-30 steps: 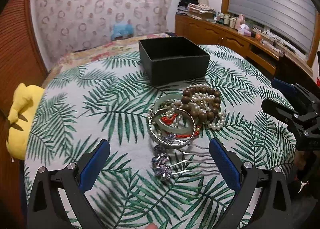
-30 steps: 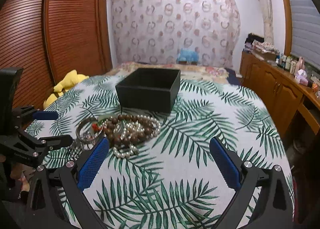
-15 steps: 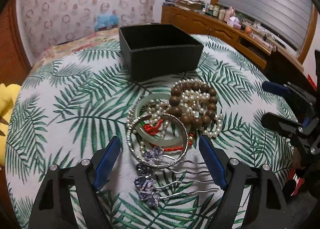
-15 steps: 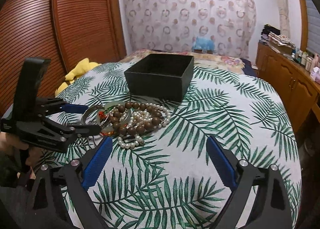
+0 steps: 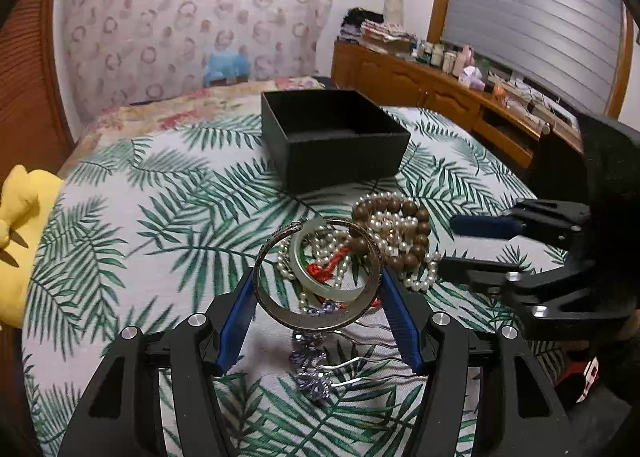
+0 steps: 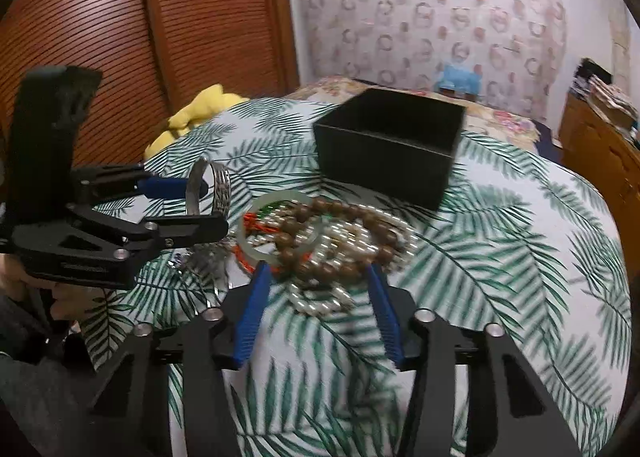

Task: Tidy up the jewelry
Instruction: 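Lower the right tool onto the brown wooden bead bracelet and close, then carry the bead bracelet into the black box and open the right tool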

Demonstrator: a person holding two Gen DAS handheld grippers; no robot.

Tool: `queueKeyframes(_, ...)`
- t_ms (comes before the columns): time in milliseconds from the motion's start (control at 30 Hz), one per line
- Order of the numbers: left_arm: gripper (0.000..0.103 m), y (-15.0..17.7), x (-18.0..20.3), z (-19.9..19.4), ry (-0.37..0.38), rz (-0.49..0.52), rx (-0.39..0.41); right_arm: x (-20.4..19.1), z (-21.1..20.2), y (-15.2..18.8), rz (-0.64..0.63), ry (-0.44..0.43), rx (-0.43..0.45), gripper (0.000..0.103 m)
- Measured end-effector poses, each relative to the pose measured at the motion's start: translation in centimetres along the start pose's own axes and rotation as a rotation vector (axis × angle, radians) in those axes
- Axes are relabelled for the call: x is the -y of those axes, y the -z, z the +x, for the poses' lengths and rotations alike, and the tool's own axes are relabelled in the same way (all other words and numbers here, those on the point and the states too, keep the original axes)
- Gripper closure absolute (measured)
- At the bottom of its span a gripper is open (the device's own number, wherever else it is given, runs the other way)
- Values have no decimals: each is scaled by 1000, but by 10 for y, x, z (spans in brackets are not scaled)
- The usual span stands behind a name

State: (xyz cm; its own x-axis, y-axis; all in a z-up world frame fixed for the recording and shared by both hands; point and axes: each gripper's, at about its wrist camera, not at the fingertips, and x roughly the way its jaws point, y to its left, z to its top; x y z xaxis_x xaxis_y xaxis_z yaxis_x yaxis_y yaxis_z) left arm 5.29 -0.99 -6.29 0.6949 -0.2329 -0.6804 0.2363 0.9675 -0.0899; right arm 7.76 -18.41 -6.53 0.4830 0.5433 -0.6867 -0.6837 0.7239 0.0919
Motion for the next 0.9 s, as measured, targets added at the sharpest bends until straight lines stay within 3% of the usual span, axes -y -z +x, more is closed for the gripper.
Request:
queueKeyframes(267,44,-3,-10,-8,-15,-19,36,-17,27,-19,-72,-47,-58,68)
queueKeyframes(433,44,-5,-14,-8,-16,-28,46,-20,41,-21,-104,-18,-101,72)
queueKeyframes(500,44,-7,-15,-7,-16,-31,47,-21,41,-22,-116,-2,-100,73)
queueKeyframes(667,44,-10,-18,-2,-19,-30,47,-17,41,-20,-141,24,-90,88)
queueKeyframes(900,44,-21,-21,2,-19,-31,55,-6,12,-34,-120,35,-1,88)
